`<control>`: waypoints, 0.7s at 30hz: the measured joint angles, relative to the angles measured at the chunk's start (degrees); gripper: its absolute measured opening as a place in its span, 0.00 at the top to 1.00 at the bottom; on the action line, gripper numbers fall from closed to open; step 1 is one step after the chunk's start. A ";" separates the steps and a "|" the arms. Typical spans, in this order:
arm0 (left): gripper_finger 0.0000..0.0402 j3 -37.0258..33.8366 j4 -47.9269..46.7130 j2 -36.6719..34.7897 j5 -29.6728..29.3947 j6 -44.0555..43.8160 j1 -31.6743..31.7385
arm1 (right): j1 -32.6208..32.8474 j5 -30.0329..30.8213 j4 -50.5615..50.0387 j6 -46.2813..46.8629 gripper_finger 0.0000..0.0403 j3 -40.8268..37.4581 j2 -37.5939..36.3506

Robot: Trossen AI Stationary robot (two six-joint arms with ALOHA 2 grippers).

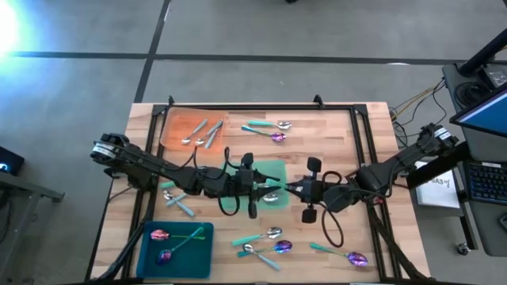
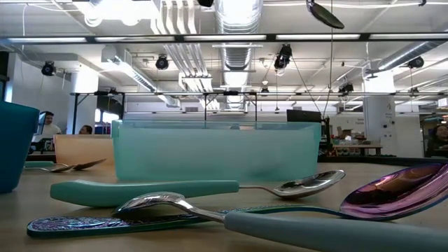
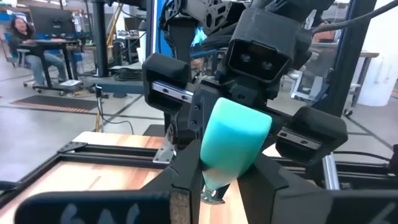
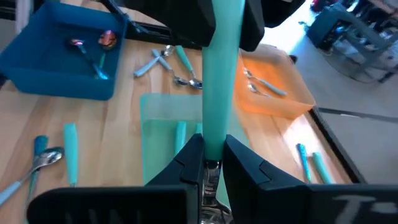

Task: Sort silverware by color (type)
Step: Put the green spoon into the green bin

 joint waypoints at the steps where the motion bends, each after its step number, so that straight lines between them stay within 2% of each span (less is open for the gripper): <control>1: 0.85 -0.02 -0.04 0.00 0.00 -0.29 -0.02 | 0.00 -0.27 -0.06 0.01 0.92 0.00 0.00; 9: 0.85 -0.02 0.02 0.00 -2.09 -0.74 0.24 | -0.02 -0.43 -0.32 0.65 0.88 0.00 0.00; 21: 0.85 -0.02 -1.74 -0.48 -2.19 -0.46 1.09 | -0.04 -0.09 -0.94 2.17 0.62 0.00 -0.11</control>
